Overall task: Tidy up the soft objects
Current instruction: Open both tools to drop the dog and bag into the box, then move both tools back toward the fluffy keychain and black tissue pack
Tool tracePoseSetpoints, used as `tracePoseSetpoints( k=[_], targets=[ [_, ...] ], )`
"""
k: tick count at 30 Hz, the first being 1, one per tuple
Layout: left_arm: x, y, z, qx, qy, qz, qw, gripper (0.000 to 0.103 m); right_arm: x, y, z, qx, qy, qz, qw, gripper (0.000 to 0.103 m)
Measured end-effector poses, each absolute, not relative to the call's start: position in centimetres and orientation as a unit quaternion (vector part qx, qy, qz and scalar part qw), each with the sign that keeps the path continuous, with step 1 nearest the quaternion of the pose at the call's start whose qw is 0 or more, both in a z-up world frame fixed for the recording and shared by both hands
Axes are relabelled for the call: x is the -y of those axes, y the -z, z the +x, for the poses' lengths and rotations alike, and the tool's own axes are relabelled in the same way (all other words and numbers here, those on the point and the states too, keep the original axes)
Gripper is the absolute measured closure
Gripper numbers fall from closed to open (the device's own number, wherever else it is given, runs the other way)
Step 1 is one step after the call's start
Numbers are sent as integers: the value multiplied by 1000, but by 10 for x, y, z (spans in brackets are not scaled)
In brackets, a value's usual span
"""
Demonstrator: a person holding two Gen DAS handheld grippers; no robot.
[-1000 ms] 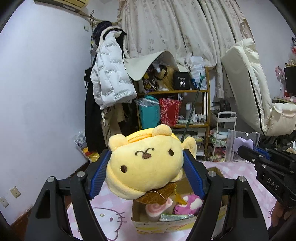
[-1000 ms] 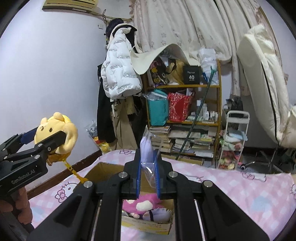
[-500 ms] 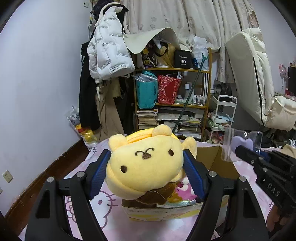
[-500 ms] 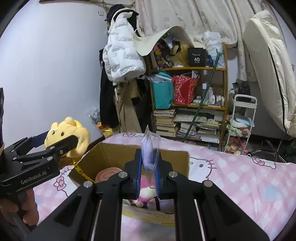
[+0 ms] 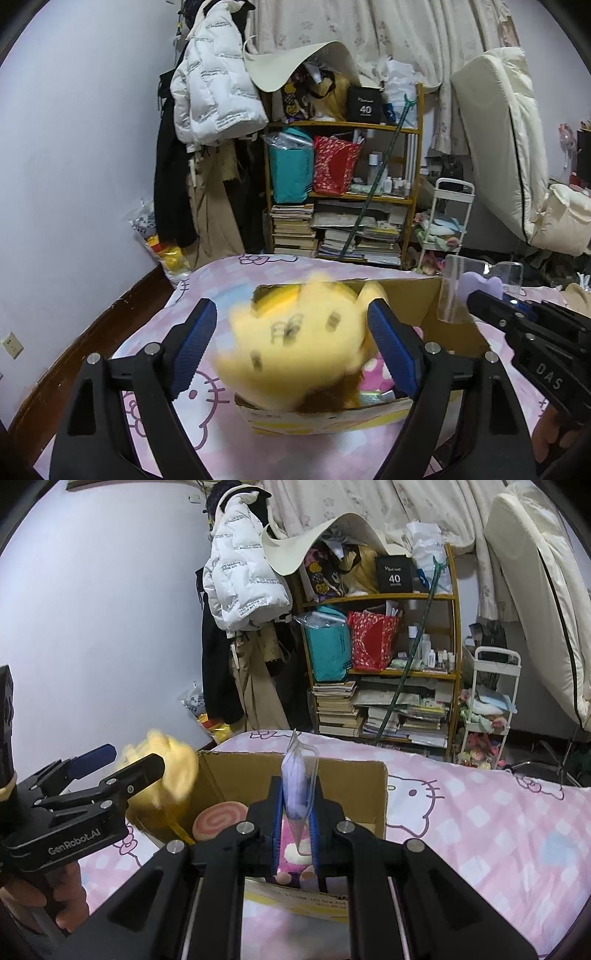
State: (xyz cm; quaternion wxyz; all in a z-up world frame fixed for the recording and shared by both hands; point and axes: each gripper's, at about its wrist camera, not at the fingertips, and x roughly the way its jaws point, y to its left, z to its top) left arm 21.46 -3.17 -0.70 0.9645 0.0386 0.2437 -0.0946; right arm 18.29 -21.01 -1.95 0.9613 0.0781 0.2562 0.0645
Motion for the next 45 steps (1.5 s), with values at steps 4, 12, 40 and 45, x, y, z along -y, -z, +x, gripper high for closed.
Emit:
tracePoseSetpoints(
  k=[4, 12, 40, 45],
  targets=[
    [27, 10, 217, -251, 87, 33, 963, 15, 212, 23, 184, -264, -64, 81, 959, 89],
    [24, 15, 217, -269, 77, 36, 959, 12, 212, 28, 186, -279, -68, 85, 954, 88],
    [22, 20, 177, -325, 60, 56, 942, 4, 219, 11, 150, -296, -67, 75, 950, 31],
    [30, 19, 154, -330, 73, 68, 939, 4, 223, 3, 136, -294, -69, 77, 950, 12]
  ],
)
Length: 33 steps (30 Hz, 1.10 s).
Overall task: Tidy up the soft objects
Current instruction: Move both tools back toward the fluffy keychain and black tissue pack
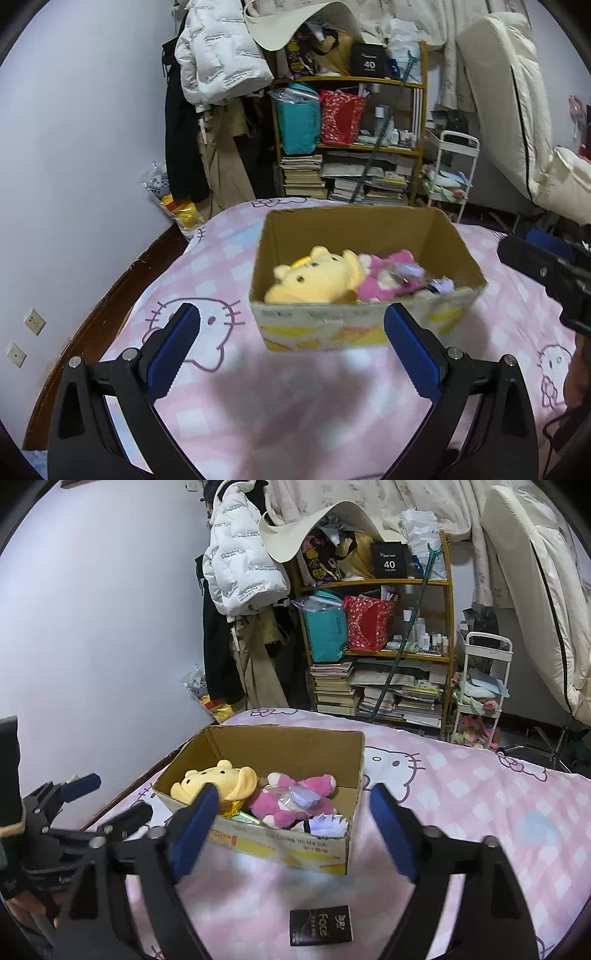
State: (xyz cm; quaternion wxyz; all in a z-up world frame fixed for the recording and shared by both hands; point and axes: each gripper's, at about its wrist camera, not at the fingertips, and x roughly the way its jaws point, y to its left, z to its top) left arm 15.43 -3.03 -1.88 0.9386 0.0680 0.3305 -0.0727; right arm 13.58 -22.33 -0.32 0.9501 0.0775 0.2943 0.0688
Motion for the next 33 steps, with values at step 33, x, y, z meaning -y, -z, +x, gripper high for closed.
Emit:
tracePoseSetpoints(
  k=[33],
  targets=[
    [85, 66, 88, -371, 184, 143, 899, 4, 253, 50, 114, -432, -101, 71, 893, 5]
  ],
)
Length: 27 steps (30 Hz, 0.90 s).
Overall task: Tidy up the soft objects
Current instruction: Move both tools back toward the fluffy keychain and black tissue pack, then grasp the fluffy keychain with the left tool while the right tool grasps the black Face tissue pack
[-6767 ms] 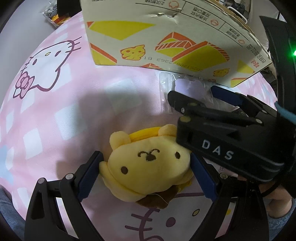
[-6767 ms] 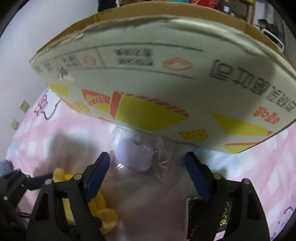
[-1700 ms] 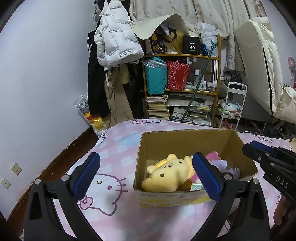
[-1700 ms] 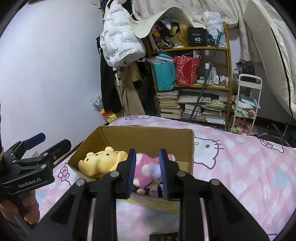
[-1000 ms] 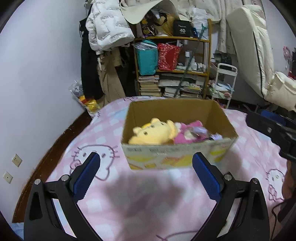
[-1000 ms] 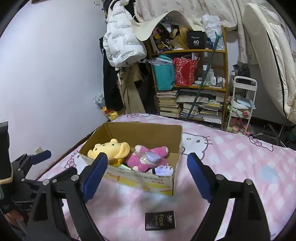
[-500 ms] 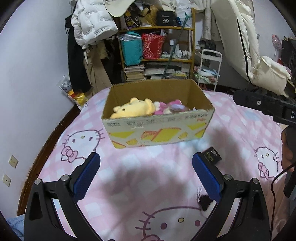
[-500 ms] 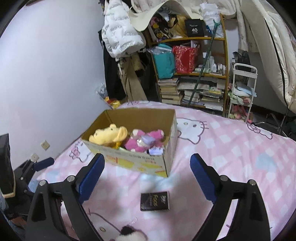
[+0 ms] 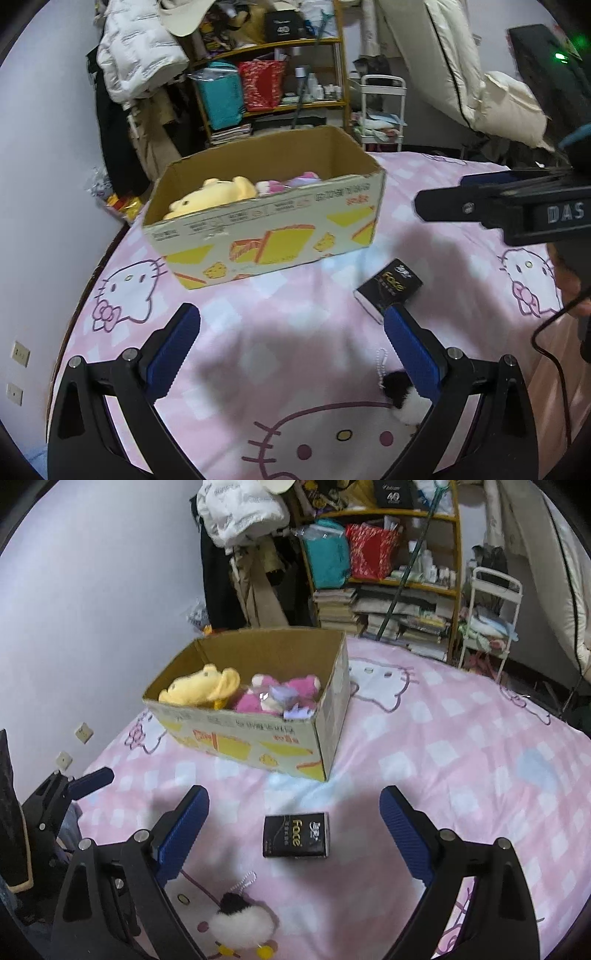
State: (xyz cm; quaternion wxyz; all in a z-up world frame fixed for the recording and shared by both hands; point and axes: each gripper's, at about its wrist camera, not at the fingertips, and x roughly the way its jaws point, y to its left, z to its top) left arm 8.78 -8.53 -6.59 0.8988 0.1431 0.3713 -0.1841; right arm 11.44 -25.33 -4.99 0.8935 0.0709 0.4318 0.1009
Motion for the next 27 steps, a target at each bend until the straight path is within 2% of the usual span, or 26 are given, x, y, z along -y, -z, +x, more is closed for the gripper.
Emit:
tracePoseSetpoints(
  k=[7, 27],
  targets=[
    [99, 82, 85, -386, 218, 154, 883, 4, 245, 75, 126, -472, -119, 19, 874, 5],
    [137, 137, 82, -484, 310, 183, 798, 4, 245, 136, 148, -544, -157, 18, 824, 5]
  ],
)
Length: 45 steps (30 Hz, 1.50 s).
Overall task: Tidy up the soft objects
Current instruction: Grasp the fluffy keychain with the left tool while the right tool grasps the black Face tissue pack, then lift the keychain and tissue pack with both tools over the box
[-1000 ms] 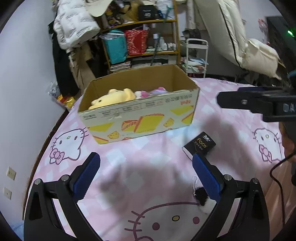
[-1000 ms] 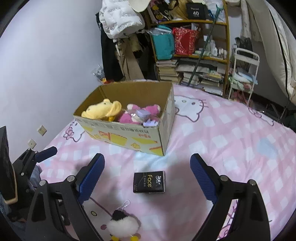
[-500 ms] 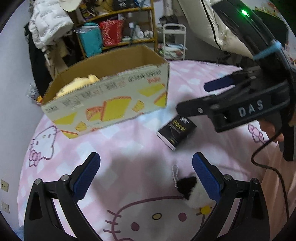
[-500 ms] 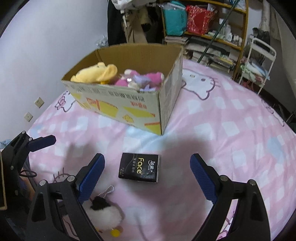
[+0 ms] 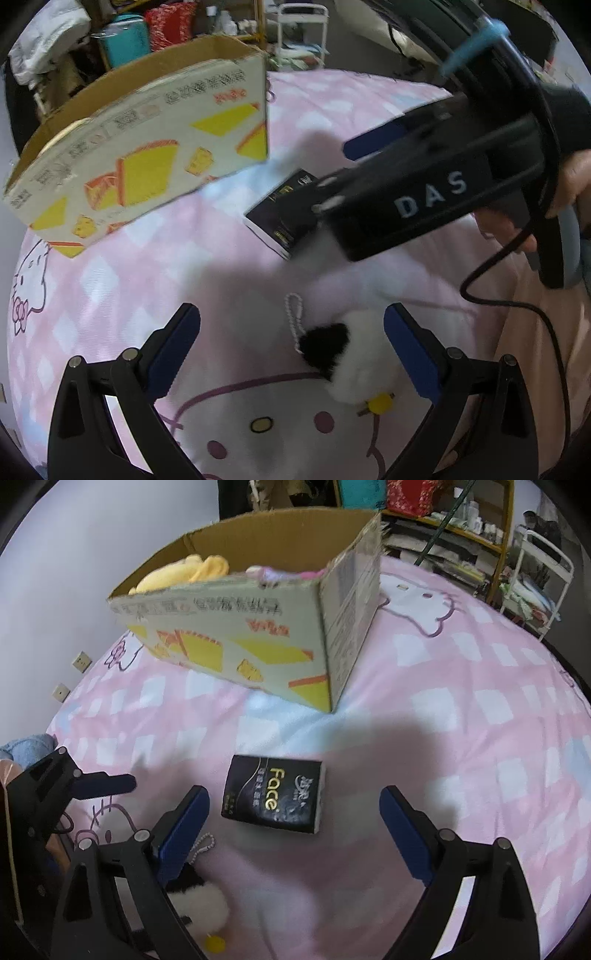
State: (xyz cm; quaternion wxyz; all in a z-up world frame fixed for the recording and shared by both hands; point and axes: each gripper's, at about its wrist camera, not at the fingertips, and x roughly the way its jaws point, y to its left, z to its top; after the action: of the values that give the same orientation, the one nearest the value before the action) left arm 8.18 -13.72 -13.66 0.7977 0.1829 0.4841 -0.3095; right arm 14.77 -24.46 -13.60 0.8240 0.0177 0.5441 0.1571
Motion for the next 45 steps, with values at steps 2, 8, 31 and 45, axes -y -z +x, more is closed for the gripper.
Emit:
tracePoseSetpoints(
  k=[2, 8, 31, 45],
  targets=[
    [142, 142, 79, -489, 311, 195, 791, 5, 241, 140, 148, -546, -157, 8, 823, 6],
    [149, 157, 73, -502, 303, 226, 778, 5, 231, 149, 148, -552, -162, -10, 818, 12],
    [154, 166, 65, -535, 333, 196, 752, 61, 222, 160, 155, -571, -167, -27, 804, 32],
    [119, 151, 95, -530, 290, 151, 783, 72, 245, 143, 148, -550, -133, 24, 824, 33]
  ],
)
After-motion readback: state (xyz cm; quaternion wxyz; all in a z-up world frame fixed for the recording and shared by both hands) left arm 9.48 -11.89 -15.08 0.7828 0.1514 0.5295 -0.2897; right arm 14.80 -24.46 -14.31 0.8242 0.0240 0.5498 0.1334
